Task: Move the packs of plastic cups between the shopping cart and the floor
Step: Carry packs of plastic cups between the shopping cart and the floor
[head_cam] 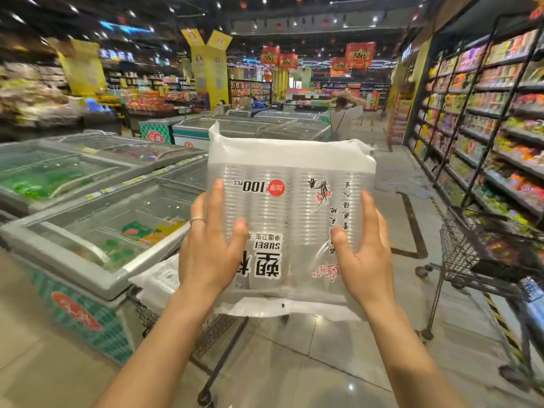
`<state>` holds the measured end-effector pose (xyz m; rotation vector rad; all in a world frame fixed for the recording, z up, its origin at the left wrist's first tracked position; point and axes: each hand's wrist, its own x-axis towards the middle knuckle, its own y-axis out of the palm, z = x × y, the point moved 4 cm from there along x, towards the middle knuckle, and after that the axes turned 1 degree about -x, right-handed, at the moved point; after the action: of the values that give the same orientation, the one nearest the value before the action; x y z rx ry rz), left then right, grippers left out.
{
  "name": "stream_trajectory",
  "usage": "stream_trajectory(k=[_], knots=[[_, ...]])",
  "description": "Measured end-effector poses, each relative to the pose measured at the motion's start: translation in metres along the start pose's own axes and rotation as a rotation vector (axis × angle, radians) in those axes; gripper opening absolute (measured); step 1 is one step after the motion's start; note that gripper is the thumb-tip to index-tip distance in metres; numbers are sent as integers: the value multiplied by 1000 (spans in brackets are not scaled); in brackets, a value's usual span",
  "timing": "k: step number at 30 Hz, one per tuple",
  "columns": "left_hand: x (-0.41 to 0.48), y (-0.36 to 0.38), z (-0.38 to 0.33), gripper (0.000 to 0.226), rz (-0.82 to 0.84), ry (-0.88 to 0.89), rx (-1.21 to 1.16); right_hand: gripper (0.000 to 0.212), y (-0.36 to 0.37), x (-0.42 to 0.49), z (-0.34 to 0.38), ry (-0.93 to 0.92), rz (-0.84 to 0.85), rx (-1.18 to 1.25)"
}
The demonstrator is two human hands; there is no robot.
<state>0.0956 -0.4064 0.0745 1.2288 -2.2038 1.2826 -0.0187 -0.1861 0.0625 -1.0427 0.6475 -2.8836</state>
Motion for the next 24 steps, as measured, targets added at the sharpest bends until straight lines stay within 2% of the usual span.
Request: stream_trajectory(k=[9,18,24], knots=[[101,105,26,71,-37,-111,105,68,87,145,-84,-34,141,124],[166,172,80,65,-84,-227,191,69,187,229,-134,-45,274,182],[215,209,141,66,-106,-282,237,71,267,276,-151,-85,328,184]])
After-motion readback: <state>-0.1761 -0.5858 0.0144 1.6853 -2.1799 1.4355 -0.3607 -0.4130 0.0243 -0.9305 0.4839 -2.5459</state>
